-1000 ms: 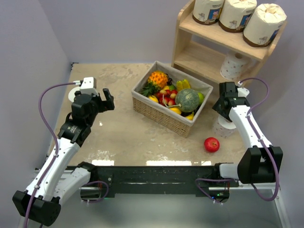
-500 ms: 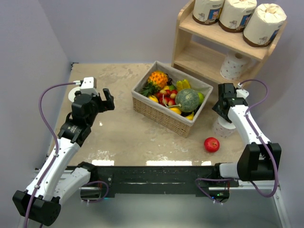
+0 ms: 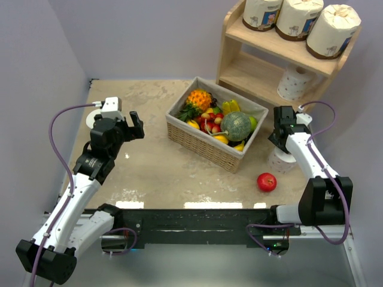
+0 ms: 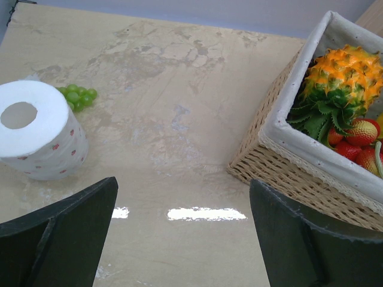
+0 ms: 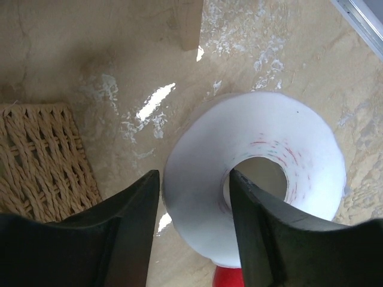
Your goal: Place and organize the paper towels onto the shelf
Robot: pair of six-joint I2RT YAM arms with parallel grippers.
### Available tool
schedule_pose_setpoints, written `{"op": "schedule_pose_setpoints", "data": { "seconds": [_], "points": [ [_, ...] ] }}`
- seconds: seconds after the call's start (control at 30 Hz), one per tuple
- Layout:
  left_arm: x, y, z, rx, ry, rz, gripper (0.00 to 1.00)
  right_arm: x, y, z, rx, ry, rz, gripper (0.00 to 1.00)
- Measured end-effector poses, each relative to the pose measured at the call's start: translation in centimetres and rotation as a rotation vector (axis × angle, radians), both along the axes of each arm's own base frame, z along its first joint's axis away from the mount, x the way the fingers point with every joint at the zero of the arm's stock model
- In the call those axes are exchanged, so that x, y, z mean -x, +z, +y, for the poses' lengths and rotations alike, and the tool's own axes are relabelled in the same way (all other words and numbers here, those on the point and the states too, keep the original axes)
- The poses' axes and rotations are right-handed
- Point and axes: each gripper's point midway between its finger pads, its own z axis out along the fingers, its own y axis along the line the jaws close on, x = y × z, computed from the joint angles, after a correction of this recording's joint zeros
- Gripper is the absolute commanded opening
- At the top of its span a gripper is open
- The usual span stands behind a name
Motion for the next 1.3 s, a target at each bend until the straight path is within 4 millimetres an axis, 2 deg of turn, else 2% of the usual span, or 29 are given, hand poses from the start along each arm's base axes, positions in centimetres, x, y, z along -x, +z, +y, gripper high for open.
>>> {"op": "schedule_pose_setpoints", "data": {
  "seconds": [0.13,0.27,0.43,0.63,0.77,1.13,1.23,1.3],
  "points": [
    [0.0,0.0,0.0,0.000,0.000,0.000,0.97,0.0,0.1,-0.2,0.012,-0.010,-0.003,0.45],
    [0.0,0.0,0.0,0.000,0.000,0.000,0.97,0.1,0.2,-0.3,0.015,-0.014,-0.007,0.33],
    [0.0,0.0,0.0,0.000,0.000,0.000,0.97,0.5,0.8,-0.4,0.020,-0.004,-0.021,0.28],
    [0.0,0.0,0.0,0.000,0.000,-0.001,0.97,1.1,2.8,-0.5,0.041,0.033,-0.057,0.24],
    [0.0,0.1,0.0,0.001,-0.003,-0.002,0.97,1.5,5.3,-0.6,0.060,0.069,-0.084,0.21],
    [0.1,0.1,-0.4,0.007,-0.023,-0.001,0.97,1.0,16.7,1.2,0.083,0.297,-0.265,0.20],
    [0.1,0.1,-0.4,0.008,-0.023,-0.003,0.97,0.6,18.7,2.8,0.060,0.384,-0.316,0.20],
    [0.1,0.2,-0.4,0.009,-0.023,-0.004,0.97,0.4,19.2,4.5,0.033,0.455,-0.336,0.21]
  ]
}}
